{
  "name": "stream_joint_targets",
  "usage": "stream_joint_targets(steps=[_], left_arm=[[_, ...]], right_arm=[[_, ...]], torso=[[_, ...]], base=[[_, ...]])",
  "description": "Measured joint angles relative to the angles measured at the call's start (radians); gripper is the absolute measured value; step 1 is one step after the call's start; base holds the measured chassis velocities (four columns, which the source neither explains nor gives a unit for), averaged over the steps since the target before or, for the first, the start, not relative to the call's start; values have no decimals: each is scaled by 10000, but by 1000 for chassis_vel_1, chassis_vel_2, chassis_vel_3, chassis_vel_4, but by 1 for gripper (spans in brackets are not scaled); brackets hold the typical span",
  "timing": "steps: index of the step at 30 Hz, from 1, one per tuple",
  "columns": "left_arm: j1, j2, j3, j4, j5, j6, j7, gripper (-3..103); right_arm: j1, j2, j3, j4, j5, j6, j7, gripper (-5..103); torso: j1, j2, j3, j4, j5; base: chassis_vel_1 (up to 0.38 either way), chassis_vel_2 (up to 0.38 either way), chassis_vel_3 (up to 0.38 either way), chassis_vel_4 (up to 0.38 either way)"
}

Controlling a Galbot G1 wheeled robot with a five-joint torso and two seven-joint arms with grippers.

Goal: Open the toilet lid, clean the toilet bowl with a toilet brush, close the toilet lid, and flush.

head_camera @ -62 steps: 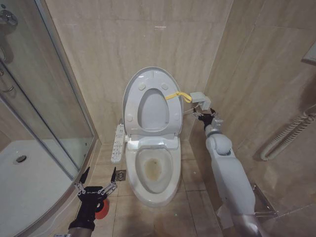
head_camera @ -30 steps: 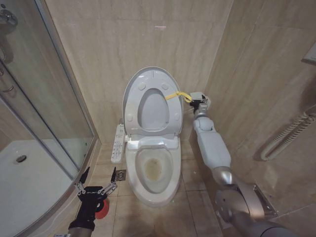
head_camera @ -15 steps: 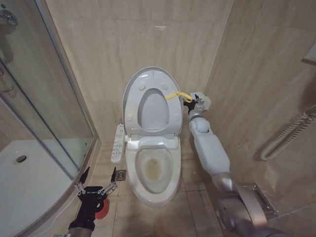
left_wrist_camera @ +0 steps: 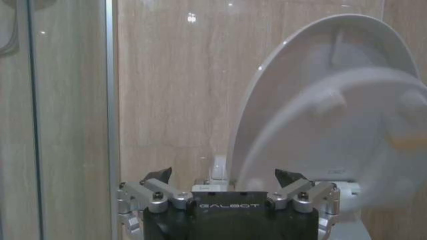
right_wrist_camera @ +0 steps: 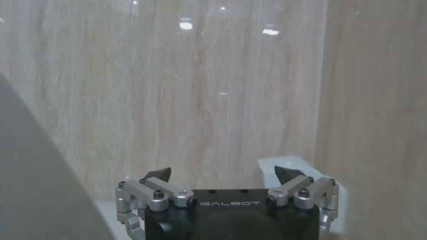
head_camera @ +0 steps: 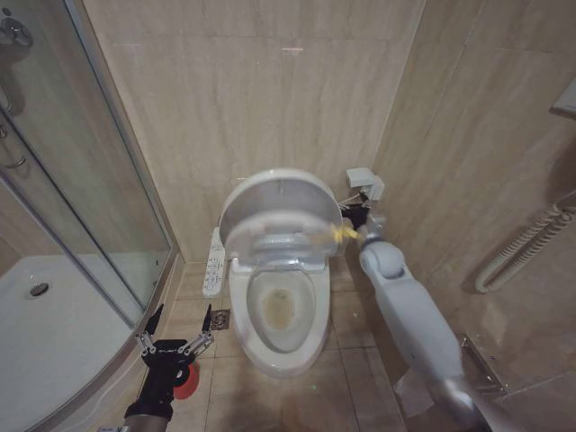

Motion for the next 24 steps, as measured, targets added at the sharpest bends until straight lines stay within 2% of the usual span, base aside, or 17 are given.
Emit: stream_joint_targets(steps=[1,4,11,24], left_arm=[[0,0,0,0,0,0,0,100],[0,-1,-1,-1,0,-1,0,100],[0,0,0,0,0,0,0,100],[0,0,-1,0,0,0,0,100]], right_arm=[[0,0,0,0,0,0,0,100],[-1288,-416,371,1226,200,-210,151,100],[-2814,-658,895,2869,721,-534,457,100],[-3480,-345,1184,3458,525,-664,654,100]], torso=[[0,0,0,0,0],[0,0,0,-3,0],[-1,0,0,0,0],[1,0,1,2,-2]], base=[[0,0,0,0],[0,0,0,0],[0,0,0,0],[0,0,0,0]])
